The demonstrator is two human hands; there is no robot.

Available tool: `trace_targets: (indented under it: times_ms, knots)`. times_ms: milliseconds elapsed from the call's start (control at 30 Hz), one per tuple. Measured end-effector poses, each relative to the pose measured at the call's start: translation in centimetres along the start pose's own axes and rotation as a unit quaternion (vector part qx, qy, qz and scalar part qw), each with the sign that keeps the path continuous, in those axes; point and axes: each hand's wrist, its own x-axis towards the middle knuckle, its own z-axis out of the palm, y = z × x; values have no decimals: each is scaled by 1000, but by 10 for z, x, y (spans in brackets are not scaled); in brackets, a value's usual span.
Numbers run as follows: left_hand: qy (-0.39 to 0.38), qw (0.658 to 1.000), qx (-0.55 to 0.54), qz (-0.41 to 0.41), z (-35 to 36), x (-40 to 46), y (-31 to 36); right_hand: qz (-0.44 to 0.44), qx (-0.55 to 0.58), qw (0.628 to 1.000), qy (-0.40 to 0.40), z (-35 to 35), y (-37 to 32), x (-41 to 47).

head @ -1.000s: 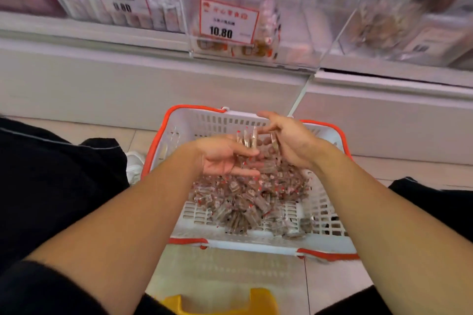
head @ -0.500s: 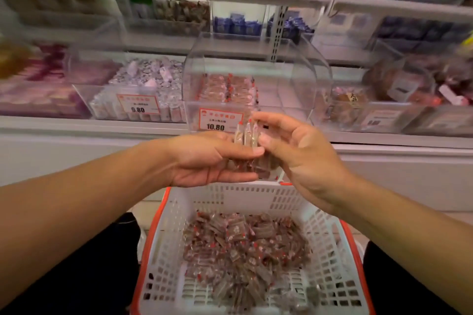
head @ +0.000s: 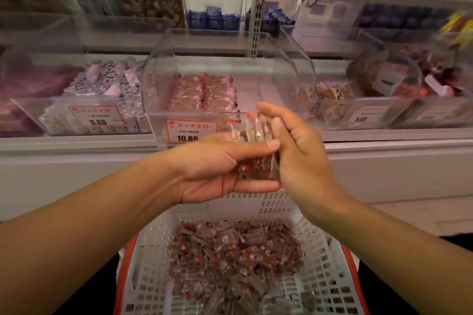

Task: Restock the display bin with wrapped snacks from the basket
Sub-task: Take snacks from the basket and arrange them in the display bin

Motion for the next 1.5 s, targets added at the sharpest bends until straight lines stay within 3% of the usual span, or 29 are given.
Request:
trace_targets:
  times_ms: [133, 267, 367, 467, 633, 767, 933, 1000, 1033, 1067, 1100, 1133, 1167, 1200, 1300, 1433, 1500]
  knots:
    - [-28, 999, 30, 1, -7, -3, 17, 31, 16, 986, -160, -23, -16, 17]
    - [-68, 997, 32, -4, -9, -8, 23, -1, -66, 962, -263, -42, -23, 20]
    - [-46, 998, 42, 6, -6, -9, 20, -20, -85, 957, -277, -45, -23, 16]
    - [-37, 992, 123, 13, -5, -10, 24, -55, -144, 951, -268, -46, -31, 18]
    - [-72, 957, 279, -29, -4, -15, 39, -146, -304, 887, -316, -48, -63, 37]
    - [-41, 963, 266, -1, -9, -14, 57, -140, -326, 874, -332, -43, -83, 57]
    - [5, 976, 215, 42, -31, -10, 92, -164, -446, 811, -341, -25, -97, 89]
    - [102, 972, 191, 89, -42, -5, 105, -172, -495, 794, -307, -17, -96, 112]
    - [196, 948, 207, 140, -48, 0, 108, -169, -526, 782, -290, -13, -92, 128]
    - [296, 892, 272, 205, -57, 6, 108, -159, -560, 765, -274, -10, -85, 147]
    - [378, 796, 390, 266, -66, 12, 105, -142, -596, 746, -262, -7, -76, 167]
    - [412, 687, 518, 299, -74, 17, 101, -117, -629, 726, -253, -3, -65, 188]
    - [394, 612, 619, 294, -80, 21, 96, -83, -660, 704, -251, 1, -52, 207]
    - [359, 571, 693, 255, -85, 24, 92, -48, -690, 677, -250, 6, -38, 226]
    - [317, 539, 765, 151, -92, 28, 89, 23, -748, 617, -244, 22, -2, 275]
    - [308, 530, 781, 122, -92, 26, 90, 65, -753, 594, -277, 42, 30, 311]
    - [303, 519, 791, 115, -92, 25, 90, 61, -774, 563, -282, 50, 46, 316]
